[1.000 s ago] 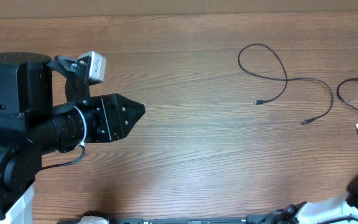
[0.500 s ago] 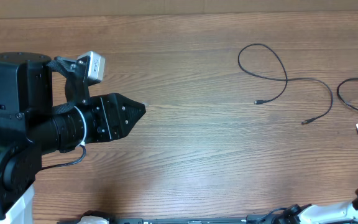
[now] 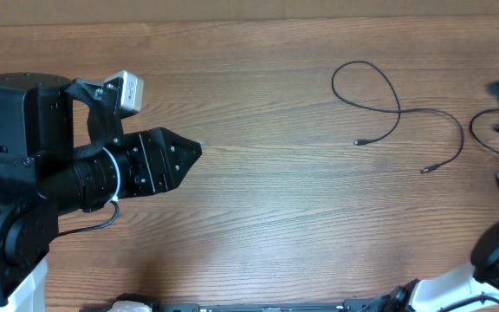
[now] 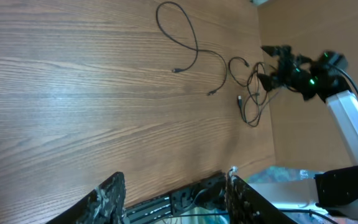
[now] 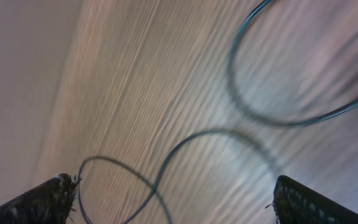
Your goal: Untangle cables
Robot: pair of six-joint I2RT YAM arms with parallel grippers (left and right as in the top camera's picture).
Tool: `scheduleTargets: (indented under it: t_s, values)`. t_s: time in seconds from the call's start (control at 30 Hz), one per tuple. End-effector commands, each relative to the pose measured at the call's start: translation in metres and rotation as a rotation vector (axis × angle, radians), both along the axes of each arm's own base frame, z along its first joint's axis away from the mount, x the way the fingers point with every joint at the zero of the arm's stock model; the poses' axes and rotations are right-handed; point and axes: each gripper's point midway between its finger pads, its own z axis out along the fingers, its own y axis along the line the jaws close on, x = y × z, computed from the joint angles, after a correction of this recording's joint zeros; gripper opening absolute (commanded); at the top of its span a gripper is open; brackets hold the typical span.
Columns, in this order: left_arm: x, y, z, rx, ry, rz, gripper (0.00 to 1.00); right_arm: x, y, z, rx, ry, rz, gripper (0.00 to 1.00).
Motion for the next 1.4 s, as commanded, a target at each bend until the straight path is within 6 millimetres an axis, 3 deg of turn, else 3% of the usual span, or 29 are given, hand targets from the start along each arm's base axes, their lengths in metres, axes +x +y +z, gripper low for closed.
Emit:
scheduleTargets:
  t_s: [0.0, 0.23, 0.5, 0.53, 0.57, 0.6, 0.63, 0.8, 1.1, 1.37]
  values:
    - [0.004, 0.008, -0.003, 0.039, -0.006, 0.041, 0.53, 0.017, 0.017, -0.006, -0.041, 0.046, -0.087, 1.0]
    - [0.007, 0.012, -0.005, 0.062, -0.008, 0.06, 0.53, 0.045, 0.077, -0.045, 0.0, 0.113, -0.107, 1.0]
    - [0.008, 0.015, -0.006, 0.074, -0.01, 0.072, 0.52, 0.048, 0.116, -0.109, 0.054, 0.244, -0.061, 1.0]
    - [0.008, 0.015, -0.006, 0.074, -0.01, 0.072, 0.52, 0.049, 0.119, -0.114, 0.054, 0.252, -0.054, 0.96]
    - [0.008, 0.015, -0.006, 0.074, -0.01, 0.072, 0.52, 0.049, 0.121, -0.118, 0.054, 0.259, -0.049, 0.8]
    - [0.008, 0.015, -0.006, 0.074, -0.01, 0.072, 0.52, 0.05, 0.123, -0.121, 0.054, 0.262, -0.045, 0.58]
    - [0.008, 0.015, -0.006, 0.074, -0.01, 0.072, 0.51, 0.051, 0.125, -0.122, 0.054, 0.262, -0.042, 0.44]
    - [0.008, 0.015, -0.006, 0.074, -0.01, 0.072, 0.49, 0.056, 0.124, -0.12, 0.048, 0.238, -0.039, 0.37]
    - [0.008, 0.015, -0.006, 0.073, -0.01, 0.072, 0.46, 0.052, 0.109, -0.122, -0.038, 0.261, -0.06, 0.39]
    - [0.008, 0.014, -0.006, 0.068, -0.006, 0.075, 0.45, 0.054, 0.106, -0.146, -0.049, 0.287, -0.067, 0.38]
